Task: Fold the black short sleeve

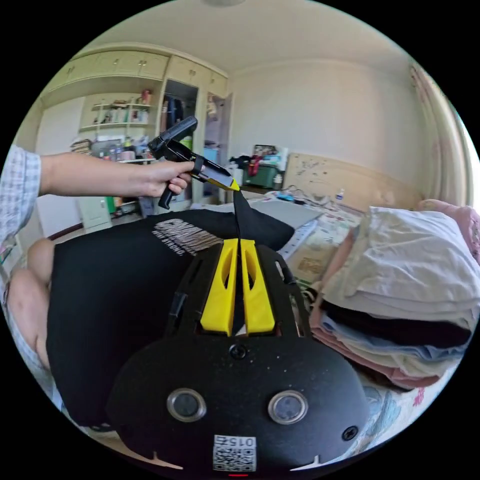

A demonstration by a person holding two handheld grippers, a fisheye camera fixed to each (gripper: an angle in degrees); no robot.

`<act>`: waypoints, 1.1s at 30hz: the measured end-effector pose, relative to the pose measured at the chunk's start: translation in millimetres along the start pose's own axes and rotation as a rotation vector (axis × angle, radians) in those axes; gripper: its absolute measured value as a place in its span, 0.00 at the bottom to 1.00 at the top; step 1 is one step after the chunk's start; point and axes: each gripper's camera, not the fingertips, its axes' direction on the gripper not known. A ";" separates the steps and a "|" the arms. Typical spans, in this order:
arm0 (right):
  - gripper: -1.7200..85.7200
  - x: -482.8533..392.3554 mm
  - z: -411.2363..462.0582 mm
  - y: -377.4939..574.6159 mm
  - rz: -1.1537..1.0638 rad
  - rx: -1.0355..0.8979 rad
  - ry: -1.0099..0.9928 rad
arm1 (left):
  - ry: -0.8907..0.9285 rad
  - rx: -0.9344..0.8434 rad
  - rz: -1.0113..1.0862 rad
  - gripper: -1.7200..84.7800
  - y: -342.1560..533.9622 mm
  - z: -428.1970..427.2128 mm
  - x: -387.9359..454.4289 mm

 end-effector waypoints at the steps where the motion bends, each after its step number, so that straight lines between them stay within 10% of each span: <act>1: 0.01 -3.1 12.3 -1.9 -0.040 -0.053 -0.078 | 0.005 -0.062 -0.028 0.01 14.6 0.6 -14.5; 9: 0.03 47.1 0.2 10.1 0.085 0.047 -0.112 | -0.038 -0.179 -0.078 0.03 9.4 -13.9 -40.9; 26: 0.06 54.8 128.7 -10.2 0.086 -0.502 0.288 | 0.009 -0.219 -0.103 0.08 -136.8 128.6 24.3; 33: 0.02 73.7 113.6 -9.4 0.190 -0.452 0.323 | -0.029 -0.199 -0.102 0.01 -148.6 132.0 31.5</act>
